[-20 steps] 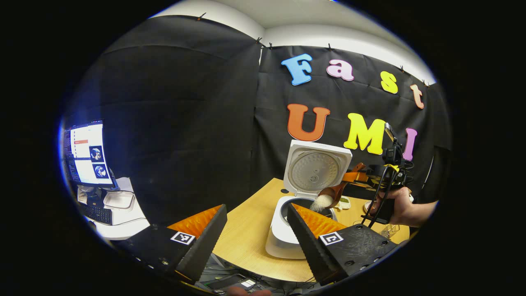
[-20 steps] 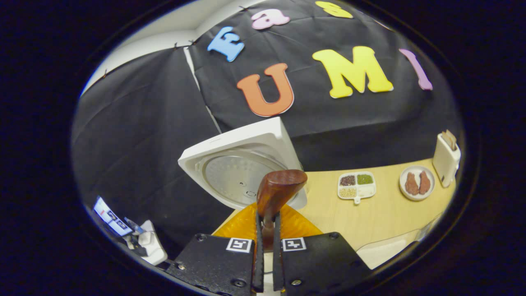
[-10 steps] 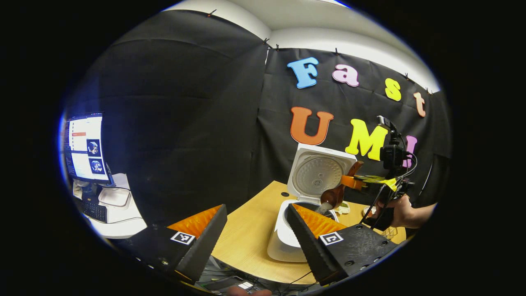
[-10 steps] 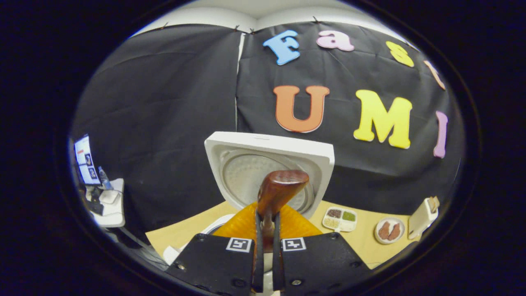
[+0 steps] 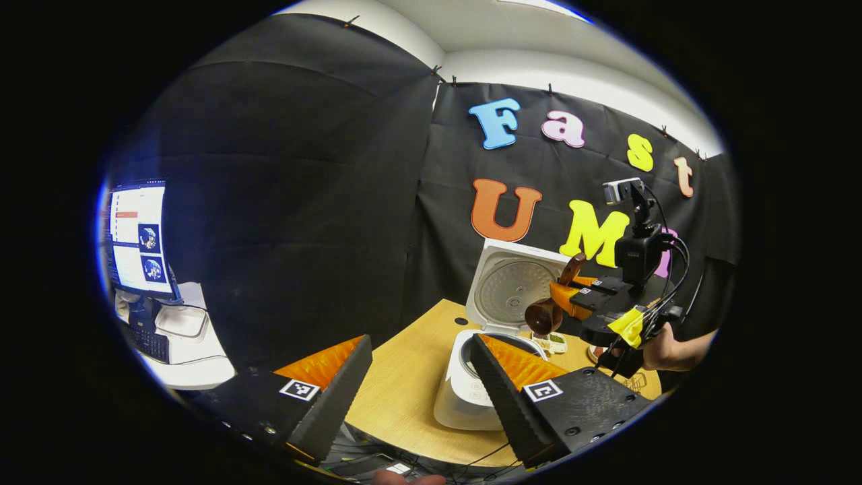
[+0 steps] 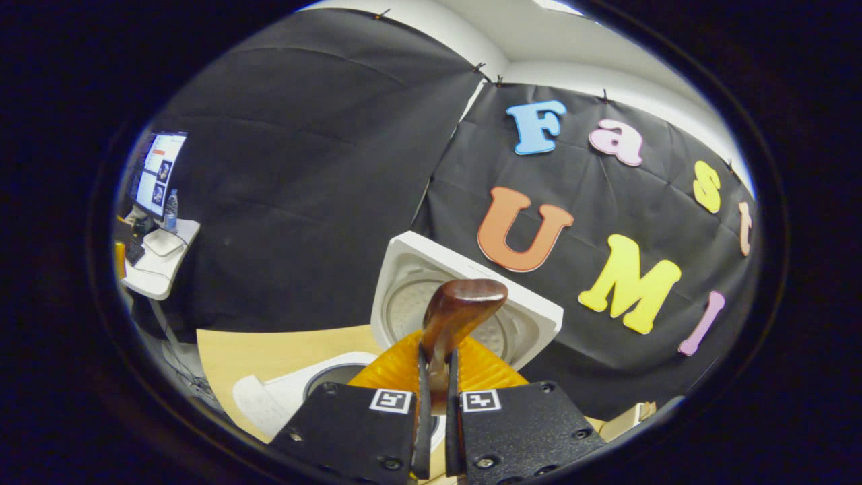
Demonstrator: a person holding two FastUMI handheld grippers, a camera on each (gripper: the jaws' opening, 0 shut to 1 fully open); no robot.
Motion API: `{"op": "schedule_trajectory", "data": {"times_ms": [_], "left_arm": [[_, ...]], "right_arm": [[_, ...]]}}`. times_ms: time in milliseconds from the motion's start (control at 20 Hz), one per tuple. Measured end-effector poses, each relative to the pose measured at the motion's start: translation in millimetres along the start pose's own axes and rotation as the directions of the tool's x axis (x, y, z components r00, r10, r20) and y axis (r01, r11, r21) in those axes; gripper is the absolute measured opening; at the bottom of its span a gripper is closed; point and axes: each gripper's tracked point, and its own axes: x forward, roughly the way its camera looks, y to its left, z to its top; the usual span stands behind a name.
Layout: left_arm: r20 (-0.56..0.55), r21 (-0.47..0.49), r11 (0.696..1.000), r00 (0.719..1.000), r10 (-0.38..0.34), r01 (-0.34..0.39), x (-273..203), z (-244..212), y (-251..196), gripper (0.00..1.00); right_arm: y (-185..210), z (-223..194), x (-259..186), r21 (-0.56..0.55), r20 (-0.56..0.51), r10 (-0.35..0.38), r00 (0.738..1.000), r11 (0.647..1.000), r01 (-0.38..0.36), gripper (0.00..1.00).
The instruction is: Close the left gripper, press the button to open the rice cooker; take a wooden spoon from the chopstick holder with the right hand, scoop a spoonful of rice and pour it into the rice cooker, then put the wooden spoon back into the chopstick holder.
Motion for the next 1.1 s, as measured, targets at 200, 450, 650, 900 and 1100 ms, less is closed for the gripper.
{"op": "schedule_trajectory", "data": {"times_ms": [200,450,650,900,1100], "left_arm": [[0.013,-0.004,1.000,1.000,0.011,-0.011,-2,2,-1,0.94],[0.023,-0.001,1.000,1.000,0.002,-0.002,-14,6,-9,0.95],[0.022,0.032,0.999,0.999,-0.041,0.041,-12,6,-41,0.95],[0.020,0.072,0.987,0.989,-0.145,0.143,1,4,-109,0.95],[0.030,0.112,0.965,0.970,-0.241,0.236,8,5,-169,0.95]], "right_arm": [[-1,3,-5,0.109,-0.008,0.015,1.000,0.994,-0.014,0.13],[-21,4,-18,0.292,-0.013,0.024,1.000,0.956,-0.019,0.13],[-47,11,-46,0.450,0.010,0.054,0.998,0.891,-0.053,0.13],[-106,1,-100,0.653,0.032,0.052,0.998,0.755,-0.060,0.14],[-188,-49,-151,0.743,-0.037,-0.057,0.998,0.666,0.066,0.14]]}}
